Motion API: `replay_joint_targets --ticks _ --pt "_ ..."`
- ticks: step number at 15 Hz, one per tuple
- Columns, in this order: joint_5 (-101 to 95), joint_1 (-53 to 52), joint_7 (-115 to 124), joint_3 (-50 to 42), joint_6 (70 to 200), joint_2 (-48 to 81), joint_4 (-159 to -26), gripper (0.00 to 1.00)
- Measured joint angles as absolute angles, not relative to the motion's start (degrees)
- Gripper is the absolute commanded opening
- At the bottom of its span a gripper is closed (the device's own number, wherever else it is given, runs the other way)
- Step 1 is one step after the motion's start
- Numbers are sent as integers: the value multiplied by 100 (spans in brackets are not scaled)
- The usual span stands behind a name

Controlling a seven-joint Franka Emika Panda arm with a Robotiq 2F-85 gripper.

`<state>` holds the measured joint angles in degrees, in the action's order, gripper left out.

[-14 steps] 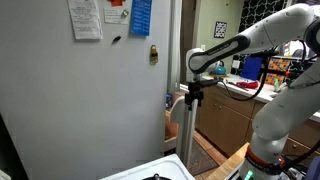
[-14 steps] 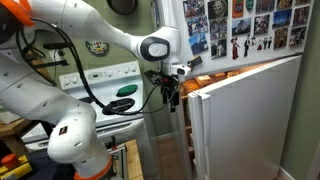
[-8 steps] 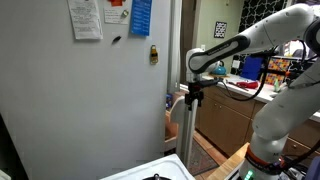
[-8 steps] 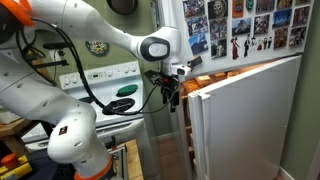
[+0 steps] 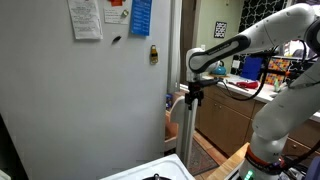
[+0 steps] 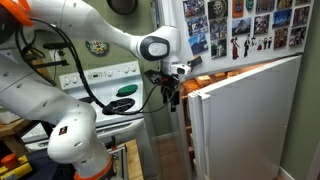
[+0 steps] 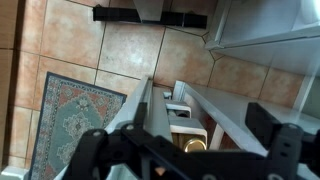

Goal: Close the bottom fridge door

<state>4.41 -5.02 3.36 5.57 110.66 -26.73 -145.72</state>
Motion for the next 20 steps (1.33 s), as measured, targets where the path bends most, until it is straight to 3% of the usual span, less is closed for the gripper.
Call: replay_joint_targets --ticks 12,20 --pt "96 -327 -272 202 10457 -3724 -14589 100" --pt "96 -328 -277 202 10453 -3733 -14576 100"
